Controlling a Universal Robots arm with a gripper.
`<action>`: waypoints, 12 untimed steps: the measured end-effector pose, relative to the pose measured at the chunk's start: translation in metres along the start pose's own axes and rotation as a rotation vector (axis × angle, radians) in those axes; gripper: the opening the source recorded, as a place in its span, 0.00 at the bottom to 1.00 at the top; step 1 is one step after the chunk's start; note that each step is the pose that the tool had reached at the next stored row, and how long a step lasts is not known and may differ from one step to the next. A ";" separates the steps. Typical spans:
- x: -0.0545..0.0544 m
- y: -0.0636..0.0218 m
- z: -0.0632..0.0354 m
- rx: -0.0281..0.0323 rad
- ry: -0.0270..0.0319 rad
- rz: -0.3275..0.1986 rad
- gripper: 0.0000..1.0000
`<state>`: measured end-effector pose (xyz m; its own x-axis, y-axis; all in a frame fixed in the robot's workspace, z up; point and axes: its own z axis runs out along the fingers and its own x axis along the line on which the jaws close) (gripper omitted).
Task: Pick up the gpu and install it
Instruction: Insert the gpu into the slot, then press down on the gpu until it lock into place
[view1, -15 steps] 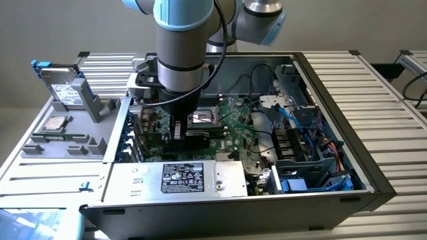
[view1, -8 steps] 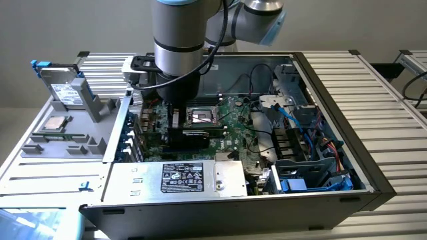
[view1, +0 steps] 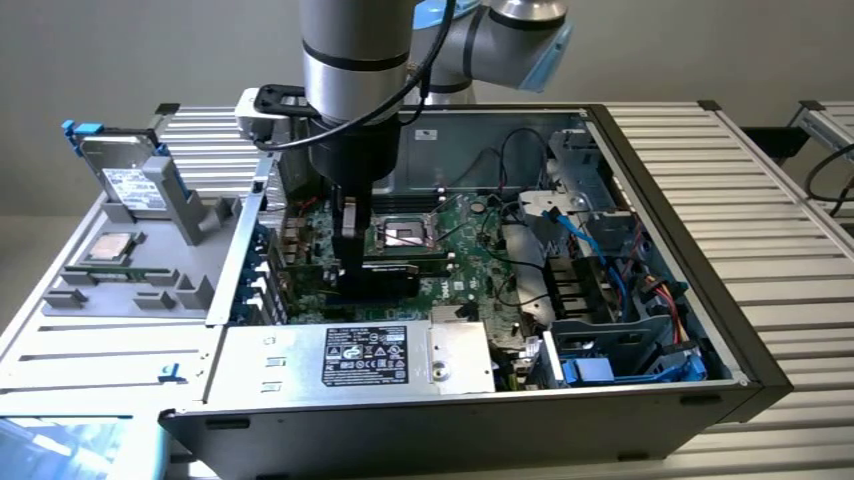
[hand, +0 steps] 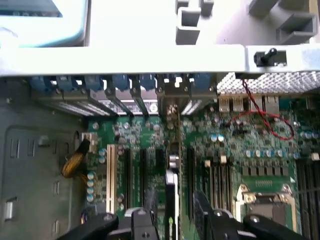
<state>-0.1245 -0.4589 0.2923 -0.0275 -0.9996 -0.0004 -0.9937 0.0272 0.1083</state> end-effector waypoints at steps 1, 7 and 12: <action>0.000 0.0000 0.0000 0.0000 -0.0001 0.000 0.43; 0.000 0.0000 0.0000 0.0000 0.0001 0.000 0.43; 0.000 0.0000 0.0000 0.0000 0.0000 0.000 0.43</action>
<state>-0.1245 -0.4589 0.2923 -0.0274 -0.9996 -0.0004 -0.9937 0.0272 0.1083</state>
